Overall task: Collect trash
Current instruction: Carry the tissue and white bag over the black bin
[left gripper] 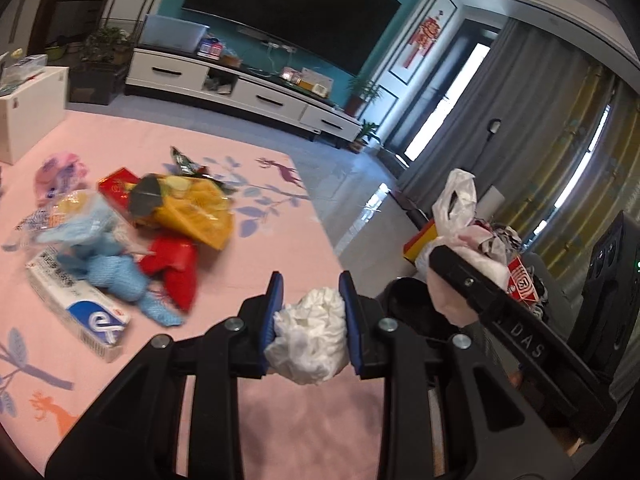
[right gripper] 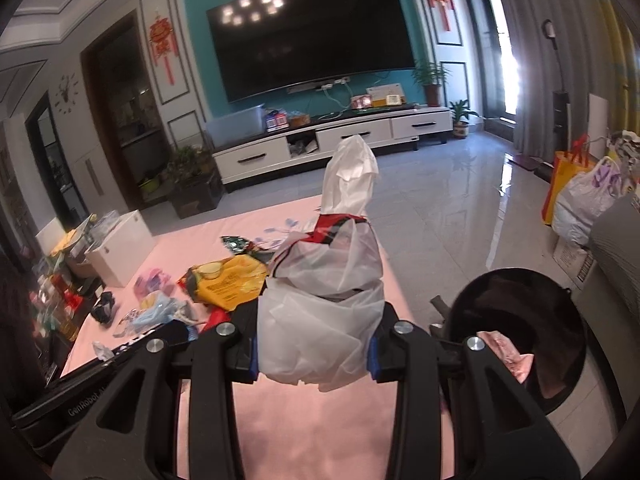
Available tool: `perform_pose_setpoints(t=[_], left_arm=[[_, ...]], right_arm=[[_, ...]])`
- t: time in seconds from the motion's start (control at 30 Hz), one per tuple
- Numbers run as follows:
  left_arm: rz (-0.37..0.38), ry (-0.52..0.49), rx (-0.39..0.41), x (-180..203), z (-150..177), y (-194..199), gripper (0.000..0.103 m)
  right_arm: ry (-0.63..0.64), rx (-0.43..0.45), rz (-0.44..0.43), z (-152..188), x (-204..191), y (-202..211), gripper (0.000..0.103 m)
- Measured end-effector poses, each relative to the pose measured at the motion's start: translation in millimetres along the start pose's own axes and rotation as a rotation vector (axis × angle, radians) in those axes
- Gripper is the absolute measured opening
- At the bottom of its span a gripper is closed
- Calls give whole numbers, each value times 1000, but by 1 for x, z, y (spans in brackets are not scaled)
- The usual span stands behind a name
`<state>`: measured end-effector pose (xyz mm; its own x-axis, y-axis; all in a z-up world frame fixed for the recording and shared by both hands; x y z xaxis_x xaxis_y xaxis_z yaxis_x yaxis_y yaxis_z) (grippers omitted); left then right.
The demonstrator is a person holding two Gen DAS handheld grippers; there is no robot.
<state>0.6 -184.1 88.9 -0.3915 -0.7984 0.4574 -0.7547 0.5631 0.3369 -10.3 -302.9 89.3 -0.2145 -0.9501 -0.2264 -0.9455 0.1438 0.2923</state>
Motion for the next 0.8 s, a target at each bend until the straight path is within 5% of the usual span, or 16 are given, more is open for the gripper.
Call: perform_pose_setpoints(t=[0.8], left_arm=[[166,-129,-125,126,52,-83,29]], right_arm=[[-185,43,238,-15,129,22,37]])
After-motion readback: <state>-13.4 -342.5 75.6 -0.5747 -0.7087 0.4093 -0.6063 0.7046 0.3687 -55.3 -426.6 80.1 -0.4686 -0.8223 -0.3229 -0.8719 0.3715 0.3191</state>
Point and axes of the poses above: each gripper's, at about its wrist camera, not at the fingertips, and y roughly against the way its jaws point, x to its right, z to its underside, the point moved 6 cm from there along -y, roughly the way its jaws point, and after that the axes turned 15 degrees about x, right-handed, at the moved point
